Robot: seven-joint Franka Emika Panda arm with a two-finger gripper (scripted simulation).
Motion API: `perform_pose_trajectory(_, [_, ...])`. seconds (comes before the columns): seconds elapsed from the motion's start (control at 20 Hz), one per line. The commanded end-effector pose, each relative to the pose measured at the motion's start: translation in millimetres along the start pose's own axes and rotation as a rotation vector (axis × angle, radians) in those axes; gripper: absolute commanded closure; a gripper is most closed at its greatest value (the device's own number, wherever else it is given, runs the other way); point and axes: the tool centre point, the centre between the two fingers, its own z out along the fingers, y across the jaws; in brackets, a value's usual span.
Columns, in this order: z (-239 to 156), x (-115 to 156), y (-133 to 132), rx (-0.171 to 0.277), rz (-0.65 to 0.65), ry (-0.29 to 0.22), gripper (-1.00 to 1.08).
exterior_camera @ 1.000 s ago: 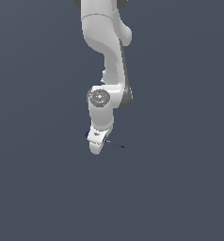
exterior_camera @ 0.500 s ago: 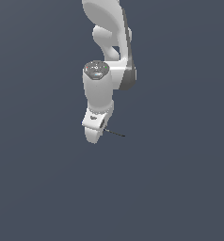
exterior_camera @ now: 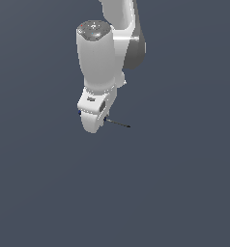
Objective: Pick up the object and move it to a goal position.
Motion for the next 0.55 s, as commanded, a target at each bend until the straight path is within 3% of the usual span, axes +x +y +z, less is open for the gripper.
perform_pose_trajectory(0.0, [-14.9,-0.5,0.2,0.001,0.0,0.0,1.08])
perform_pose_trajectory(0.5, [-31.4,-1.0,2.5,0.0,0.002,-0.001,1.08])
